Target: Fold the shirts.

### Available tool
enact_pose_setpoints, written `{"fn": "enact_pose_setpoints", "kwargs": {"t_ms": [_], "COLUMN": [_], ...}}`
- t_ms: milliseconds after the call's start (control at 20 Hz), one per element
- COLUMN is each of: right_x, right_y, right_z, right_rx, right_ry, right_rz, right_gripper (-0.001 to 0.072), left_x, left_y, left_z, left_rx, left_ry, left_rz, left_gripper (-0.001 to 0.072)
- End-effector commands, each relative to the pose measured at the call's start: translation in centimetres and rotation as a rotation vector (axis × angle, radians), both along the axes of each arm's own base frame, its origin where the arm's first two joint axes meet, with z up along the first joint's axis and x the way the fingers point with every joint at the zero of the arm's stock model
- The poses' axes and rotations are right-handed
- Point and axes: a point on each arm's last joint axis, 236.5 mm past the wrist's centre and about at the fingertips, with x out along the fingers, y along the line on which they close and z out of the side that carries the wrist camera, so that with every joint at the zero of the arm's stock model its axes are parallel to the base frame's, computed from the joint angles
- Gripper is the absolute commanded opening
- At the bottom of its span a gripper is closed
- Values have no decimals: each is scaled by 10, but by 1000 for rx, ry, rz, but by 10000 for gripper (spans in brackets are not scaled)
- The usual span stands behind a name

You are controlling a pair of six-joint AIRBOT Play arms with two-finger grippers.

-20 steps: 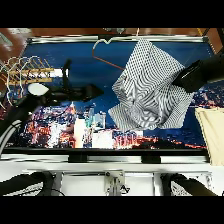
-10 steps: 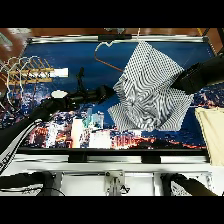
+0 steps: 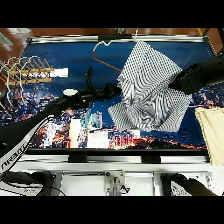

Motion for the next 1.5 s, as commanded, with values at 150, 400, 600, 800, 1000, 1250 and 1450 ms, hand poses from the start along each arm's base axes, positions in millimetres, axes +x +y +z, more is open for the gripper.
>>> {"fn": "enact_pose_setpoints", "kwargs": {"t_ms": [150,400,600,800,1000,1250,1450], "right_x": [-1,-1,2,1,1,3,3], "right_y": [0,0,1,3,2,-3,13], "right_z": [0,0,2,2,2,0,9], "right_rx": [-1,-1,4,11,8,-13,41], "right_ry": [5,0,-13,-11,-11,-16,-55], "right_rz": [2,4,-1,6,4,-5,63], "right_gripper": [81,80,80,80,80,81,81], "left_x": [9,-7,6,9,17,56,91], "left_y": [5,1,0,-14,-9,51,128], "left_z": [-8,-18,-23,-33,-24,22,71], "left_rx": [-5,48,20,-54,-90,-128,-182], "left_ry": [15,-3,45,134,122,3,-80], "left_rz": [0,-82,1,61,75,133,241], "left_gripper": [234,424,422,399,64,59,59]}}
